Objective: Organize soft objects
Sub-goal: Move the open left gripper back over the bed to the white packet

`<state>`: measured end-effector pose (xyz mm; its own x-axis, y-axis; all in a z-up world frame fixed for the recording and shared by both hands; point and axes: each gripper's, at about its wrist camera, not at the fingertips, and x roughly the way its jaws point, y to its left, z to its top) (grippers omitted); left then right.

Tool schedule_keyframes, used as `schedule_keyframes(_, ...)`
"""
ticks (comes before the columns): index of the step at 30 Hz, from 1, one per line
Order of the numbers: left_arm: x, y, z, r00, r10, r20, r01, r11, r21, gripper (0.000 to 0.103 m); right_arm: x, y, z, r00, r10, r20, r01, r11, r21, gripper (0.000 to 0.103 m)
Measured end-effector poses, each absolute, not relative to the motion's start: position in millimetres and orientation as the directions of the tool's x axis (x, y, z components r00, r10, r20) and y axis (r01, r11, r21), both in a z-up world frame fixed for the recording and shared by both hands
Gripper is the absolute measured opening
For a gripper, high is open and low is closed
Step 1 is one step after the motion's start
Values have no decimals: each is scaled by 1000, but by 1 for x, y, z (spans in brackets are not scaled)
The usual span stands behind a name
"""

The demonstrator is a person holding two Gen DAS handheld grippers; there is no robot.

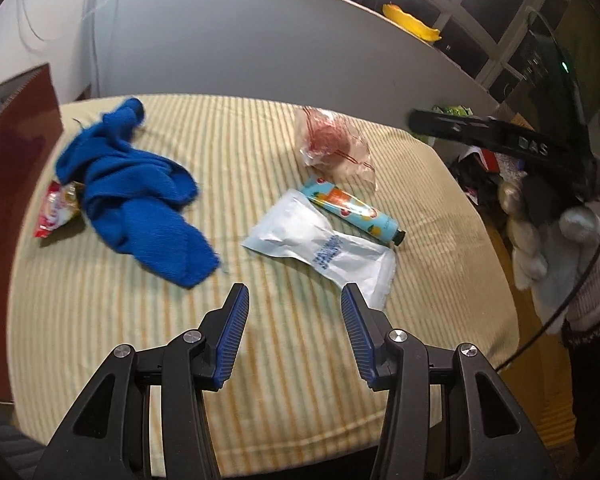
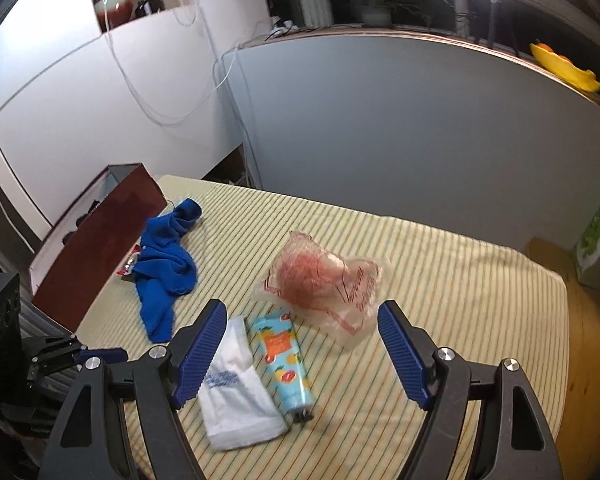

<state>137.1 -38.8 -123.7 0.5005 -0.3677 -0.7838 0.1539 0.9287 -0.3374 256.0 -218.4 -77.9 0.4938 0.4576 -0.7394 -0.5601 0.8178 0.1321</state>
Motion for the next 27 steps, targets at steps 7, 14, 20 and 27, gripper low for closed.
schedule_keyframes(7,154,-59,-140,459,-378,-804,136,924,-356,47,280,-193,-83,480,424,-768,-619,784,46,75)
schedule_keyframes(14,191,-71,-133,482,-295,-825,166,955,-244,47,294,-195,-88,469,431,-771,-610,789,70,75)
schedule_keyframes(20,239,-75,-128,413,-316,-854,270,938,-217,47,299,-221,-86,476,457,-752,-551,821,150,75)
schedule_keyframes(27,262,-88,-121,363,-337,-869,402,898,-180,36,301,-254,-82,482,474,-737,-501,839,211,75)
